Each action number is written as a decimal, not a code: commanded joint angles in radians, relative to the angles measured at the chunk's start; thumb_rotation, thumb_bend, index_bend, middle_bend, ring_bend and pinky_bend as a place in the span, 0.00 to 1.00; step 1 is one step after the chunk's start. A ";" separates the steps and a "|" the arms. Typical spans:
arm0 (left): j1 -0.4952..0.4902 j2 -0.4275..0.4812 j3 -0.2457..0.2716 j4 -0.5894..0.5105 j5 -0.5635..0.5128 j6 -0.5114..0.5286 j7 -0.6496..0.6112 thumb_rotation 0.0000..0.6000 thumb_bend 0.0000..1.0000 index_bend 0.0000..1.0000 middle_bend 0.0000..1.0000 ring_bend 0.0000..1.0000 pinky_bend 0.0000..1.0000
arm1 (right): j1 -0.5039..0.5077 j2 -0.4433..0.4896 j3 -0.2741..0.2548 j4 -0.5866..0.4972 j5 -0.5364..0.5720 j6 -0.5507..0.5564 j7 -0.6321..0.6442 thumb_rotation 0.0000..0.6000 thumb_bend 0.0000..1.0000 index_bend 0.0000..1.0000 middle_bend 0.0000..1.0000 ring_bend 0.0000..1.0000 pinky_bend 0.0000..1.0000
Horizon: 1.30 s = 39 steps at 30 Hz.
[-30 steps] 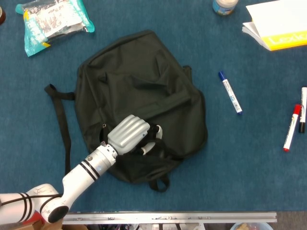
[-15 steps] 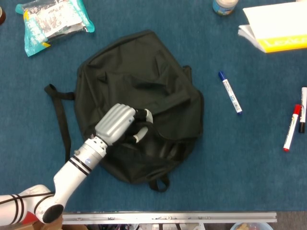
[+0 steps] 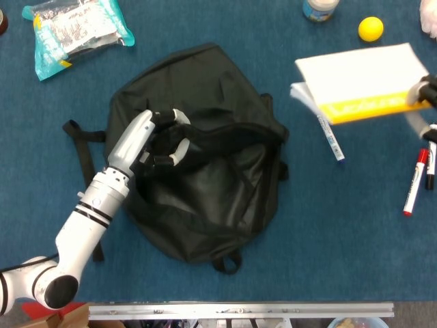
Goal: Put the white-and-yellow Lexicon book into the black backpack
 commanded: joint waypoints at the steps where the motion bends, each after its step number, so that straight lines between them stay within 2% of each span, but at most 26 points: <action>1: -0.003 0.020 -0.019 -0.026 -0.033 -0.024 -0.013 1.00 0.45 0.77 0.68 0.67 0.76 | -0.005 0.010 -0.034 -0.044 -0.046 0.001 0.022 1.00 0.54 0.76 0.66 0.58 0.69; 11: -0.025 0.048 -0.049 -0.033 -0.093 -0.083 -0.016 1.00 0.45 0.77 0.67 0.66 0.76 | -0.010 0.038 -0.112 -0.158 -0.168 -0.005 0.077 1.00 0.54 0.77 0.67 0.59 0.70; 19: -0.043 0.050 -0.071 -0.005 -0.133 -0.111 0.001 1.00 0.45 0.77 0.67 0.66 0.76 | -0.030 0.081 -0.130 -0.233 -0.240 0.044 0.091 1.00 0.54 0.77 0.67 0.59 0.70; 26: -0.062 0.064 -0.101 0.004 -0.195 -0.147 0.012 1.00 0.45 0.77 0.67 0.66 0.76 | -0.032 0.094 -0.143 -0.282 -0.282 0.044 0.116 1.00 0.54 0.77 0.68 0.60 0.71; 32: -0.072 0.076 -0.118 0.002 -0.231 -0.164 0.026 1.00 0.45 0.77 0.67 0.66 0.76 | -0.014 0.066 -0.141 -0.298 -0.299 0.012 0.136 1.00 0.54 0.77 0.68 0.60 0.71; 39: -0.078 0.096 -0.133 -0.012 -0.263 -0.186 0.024 1.00 0.45 0.76 0.67 0.66 0.76 | 0.045 -0.048 -0.131 -0.252 -0.298 -0.096 0.162 1.00 0.54 0.77 0.68 0.60 0.71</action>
